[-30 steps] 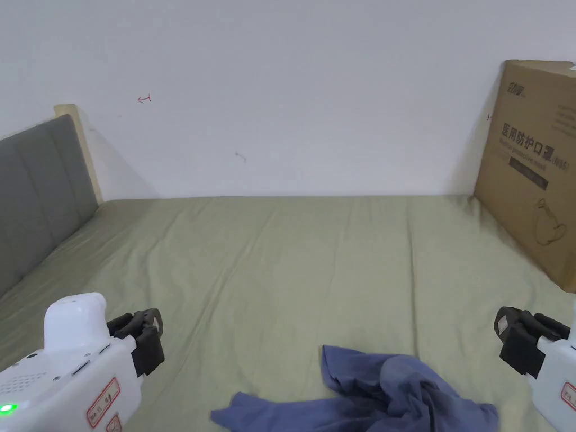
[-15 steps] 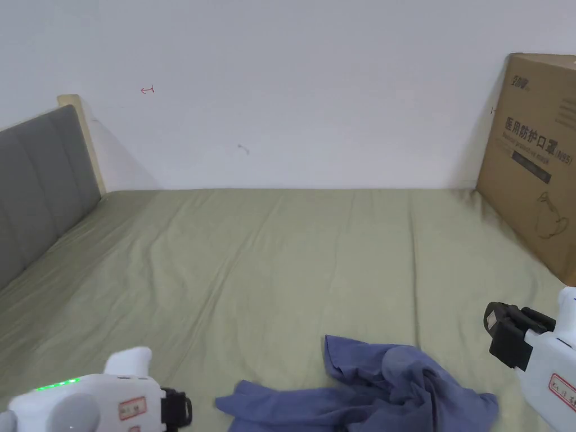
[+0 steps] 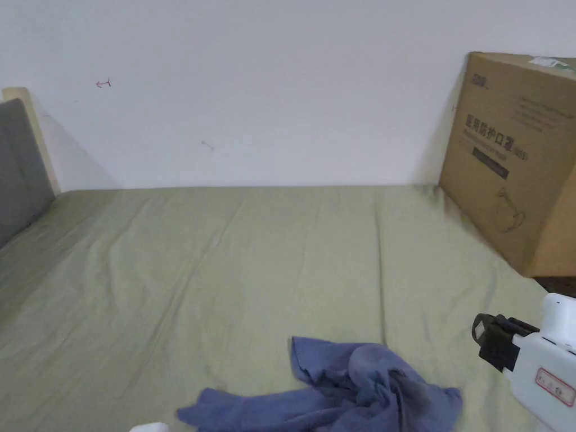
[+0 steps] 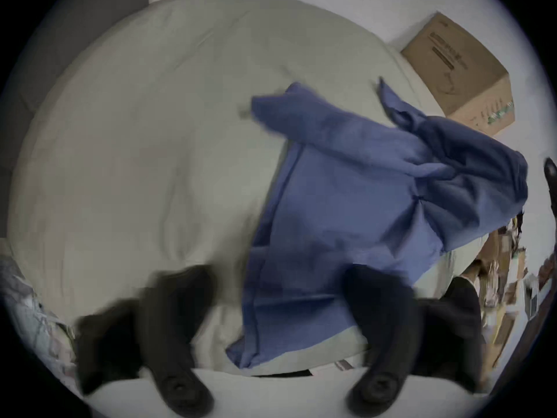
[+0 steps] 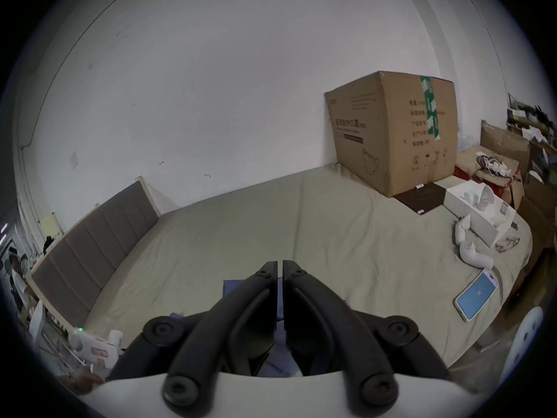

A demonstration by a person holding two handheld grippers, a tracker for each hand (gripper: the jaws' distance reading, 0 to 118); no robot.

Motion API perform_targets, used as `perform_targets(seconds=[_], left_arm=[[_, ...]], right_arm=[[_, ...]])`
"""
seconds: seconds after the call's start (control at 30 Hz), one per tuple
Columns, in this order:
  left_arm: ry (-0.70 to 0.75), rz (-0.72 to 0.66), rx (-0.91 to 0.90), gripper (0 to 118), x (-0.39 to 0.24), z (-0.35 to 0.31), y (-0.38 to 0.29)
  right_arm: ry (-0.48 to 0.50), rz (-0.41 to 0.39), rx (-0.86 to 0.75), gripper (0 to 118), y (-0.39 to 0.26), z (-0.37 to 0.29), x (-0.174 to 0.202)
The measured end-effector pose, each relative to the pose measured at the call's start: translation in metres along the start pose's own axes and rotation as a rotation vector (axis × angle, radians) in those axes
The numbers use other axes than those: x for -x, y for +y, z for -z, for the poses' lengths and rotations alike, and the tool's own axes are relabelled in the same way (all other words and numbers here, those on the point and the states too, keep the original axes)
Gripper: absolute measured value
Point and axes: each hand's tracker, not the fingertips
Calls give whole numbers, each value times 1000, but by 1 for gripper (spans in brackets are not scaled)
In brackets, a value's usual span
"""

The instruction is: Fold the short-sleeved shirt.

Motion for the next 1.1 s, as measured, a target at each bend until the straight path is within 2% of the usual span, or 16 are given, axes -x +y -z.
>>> perform_targets(seconds=[0.03, 0.17, 0.2, 0.23, 0.27, 0.3, 0.37, 0.47, 0.6, 0.63, 0.67, 0.7, 0.73, 0.83, 1.0, 1.1], left_arm=[[-69, -32, -91, 1, 1, -10, 1], [-190, -207, -253, 1, 14, -47, 3], [-170, -207, -264, 1, 19, -49, 7], [-155, -196, -266, 1, 21, -53, 9], [-144, -183, -269, 1, 22, -57, 10], [-134, -170, -271, 1, 23, -59, 10], [-115, -139, -282, 1, 30, -62, 12], [-84, -99, -274, 1, 29, -64, 12], [-69, -93, -252, 1, 26, -62, 10], [-65, -97, -248, 1, 26, -62, 10], [-64, -103, -248, 1, 27, -62, 10], [-67, -111, -251, 1, 29, -64, 9], [-72, -119, -270, 1, 27, -70, 11], [-79, -114, -334, 1, 31, -93, 25], [-13, -54, -478, 1, 39, -164, 74], [-65, -63, -600, 1, 43, -215, 100]], right_arm=[[-2, 6, 36, 3, 1, 9, -8], [36, 69, 249, 4, -5, 56, -41], [5, 83, 297, 15, -8, 69, -47], [-37, 80, 359, 54, -11, 84, -54], [-67, 89, 422, 83, -16, 101, -62], [-76, 94, 478, 83, -22, 116, -68], [-103, 122, 523, 98, -35, 142, -82], [-137, 154, 649, 97, -53, 178, -95], [-95, 159, 719, 94, -68, 199, -98], [-44, 161, 719, 80, -69, 198, -96], [7, 157, 698, 53, -66, 194, -92], [20, 144, 681, 13, -62, 190, -88], [-26, 116, 629, 2, -53, 181, -86], [59, 106, 564, 2, -23, 154, -84], [114, 93, 440, 2, 57, 100, -91], [104, 71, 336, 2, 105, 52, -75]])
